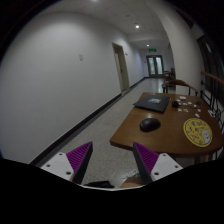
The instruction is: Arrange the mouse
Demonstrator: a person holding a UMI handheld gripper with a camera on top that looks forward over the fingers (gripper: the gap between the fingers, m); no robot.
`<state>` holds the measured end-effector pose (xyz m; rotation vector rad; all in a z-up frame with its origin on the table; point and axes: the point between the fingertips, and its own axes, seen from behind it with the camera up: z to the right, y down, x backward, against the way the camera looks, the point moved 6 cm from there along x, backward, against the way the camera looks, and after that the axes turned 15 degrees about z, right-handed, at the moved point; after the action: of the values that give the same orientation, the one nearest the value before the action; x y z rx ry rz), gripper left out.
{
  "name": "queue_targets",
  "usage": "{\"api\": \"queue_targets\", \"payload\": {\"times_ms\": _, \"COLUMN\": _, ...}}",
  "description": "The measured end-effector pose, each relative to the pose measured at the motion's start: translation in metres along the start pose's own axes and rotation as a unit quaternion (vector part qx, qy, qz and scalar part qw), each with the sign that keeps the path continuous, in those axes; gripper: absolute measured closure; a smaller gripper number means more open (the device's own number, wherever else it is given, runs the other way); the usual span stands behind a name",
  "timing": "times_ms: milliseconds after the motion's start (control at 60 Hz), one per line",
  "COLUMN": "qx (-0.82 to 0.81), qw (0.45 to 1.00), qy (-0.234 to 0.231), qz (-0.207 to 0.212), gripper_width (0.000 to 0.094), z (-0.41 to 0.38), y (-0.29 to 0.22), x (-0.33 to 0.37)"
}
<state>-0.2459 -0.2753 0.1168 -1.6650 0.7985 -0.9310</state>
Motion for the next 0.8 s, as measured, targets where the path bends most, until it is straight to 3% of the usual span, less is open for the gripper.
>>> {"api": "queue_targets", "payload": {"times_ms": 183, "qx": 0.030, "qw": 0.999, "qy": 0.040, "qz": -0.005, "gripper_width": 0.0116, "z": 0.059, "y": 0.010, "x": -0.065}}
{"api": "queue_targets", "payload": {"times_ms": 433, "qx": 0.059, "qw": 0.991, "qy": 0.087, "qz": -0.083, "gripper_width": 0.0090, "z": 0.132, "y": 0.049, "x": -0.148}}
{"api": "queue_targets", "payload": {"times_ms": 533, "qx": 0.065, "qw": 0.991, "qy": 0.093, "qz": -0.068, "gripper_width": 0.0110, "z": 0.138, "y": 0.039, "x": -0.180}}
{"api": "queue_targets", "payload": {"times_ms": 800, "qx": 0.053, "qw": 0.986, "qy": 0.119, "qz": -0.107, "gripper_width": 0.0121, "z": 0.144, "y": 0.025, "x": -0.242}}
